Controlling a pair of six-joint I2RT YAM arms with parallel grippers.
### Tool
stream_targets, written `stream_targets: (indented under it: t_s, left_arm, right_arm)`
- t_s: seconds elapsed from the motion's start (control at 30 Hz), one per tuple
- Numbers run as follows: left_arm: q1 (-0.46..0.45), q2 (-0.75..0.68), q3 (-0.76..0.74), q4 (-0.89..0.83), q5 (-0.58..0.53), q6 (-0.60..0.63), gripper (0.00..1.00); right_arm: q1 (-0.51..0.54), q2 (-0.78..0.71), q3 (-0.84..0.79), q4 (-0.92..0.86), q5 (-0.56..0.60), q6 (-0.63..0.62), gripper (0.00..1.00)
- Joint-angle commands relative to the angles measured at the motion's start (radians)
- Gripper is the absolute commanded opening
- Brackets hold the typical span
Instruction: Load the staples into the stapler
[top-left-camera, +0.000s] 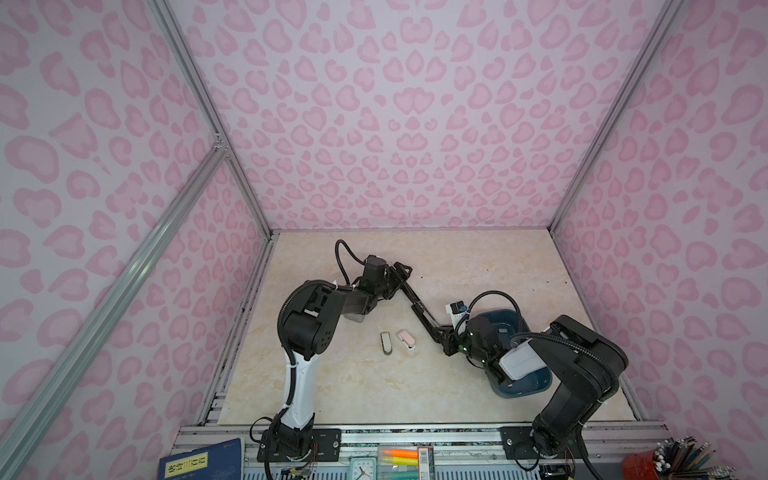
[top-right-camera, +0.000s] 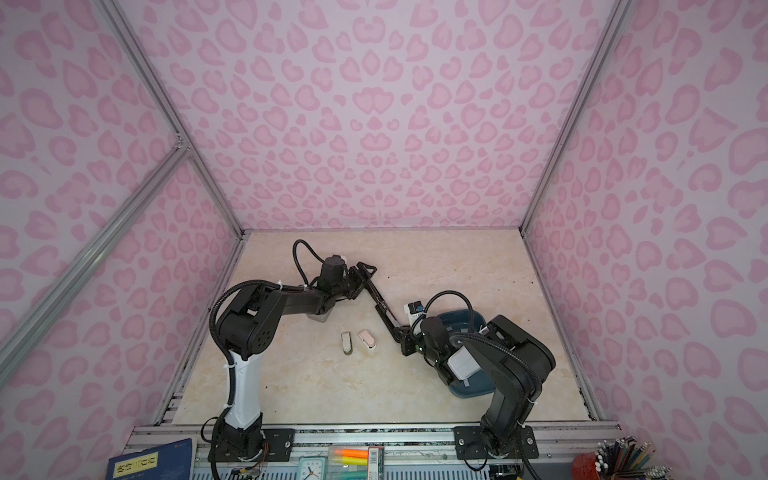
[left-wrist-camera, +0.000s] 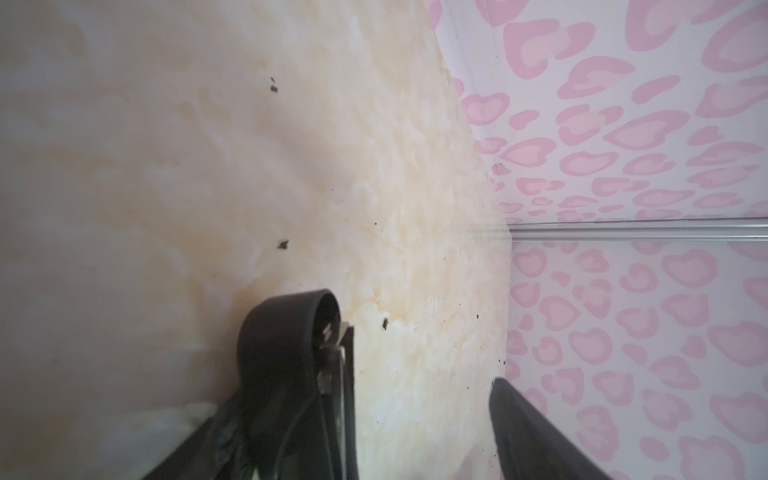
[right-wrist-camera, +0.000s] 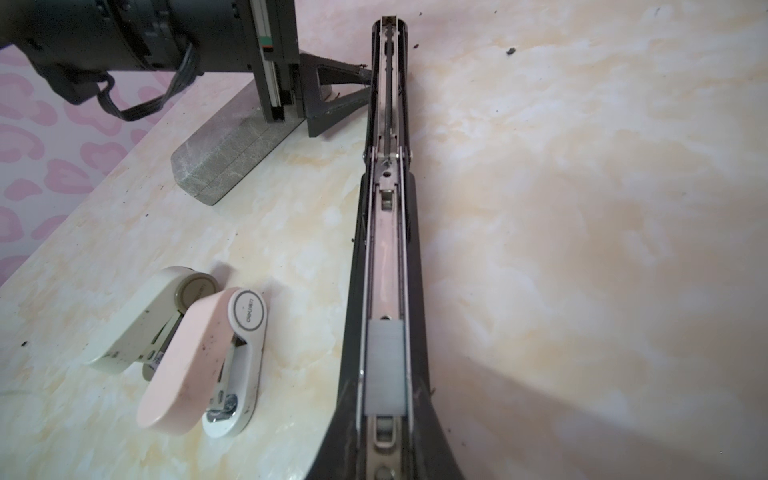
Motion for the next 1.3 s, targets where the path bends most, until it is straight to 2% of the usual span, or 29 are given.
stream_targets:
  t_s: [0.0,0.2,0.47,0.87,1.27]
  left_arm:
    - [0.003,0.010,0.029,-0.048,0.021,0.033,0.86]
    - [0.001,-0.006,0.043,-0.017,0.077,0.096,0.81]
    - [-0.015,-0.038,0.035,0.007,0.121,0.189,0.74]
    - [-0.085,-0.227,-0.074,-0.028,0.008,0.443,0.69]
    - [-0.157,-0.323,-0.182,0.000,-0.084,0.647,0.65]
  right_arm:
    - [0.009,-0.003,-0.001,0.001,-0.002,-0.009,0.11]
    - [0.027,0.005,0.012,-0.011,0.016,-0.020,0.10]
    - [0.084,-0.018,0.023,-0.059,0.096,-0.064,0.08]
    - [0.110,-0.045,0.011,-0.064,0.140,-0.082,0.08]
    - [0.110,-0.054,0.000,-0.054,0.144,-0.077,0.07]
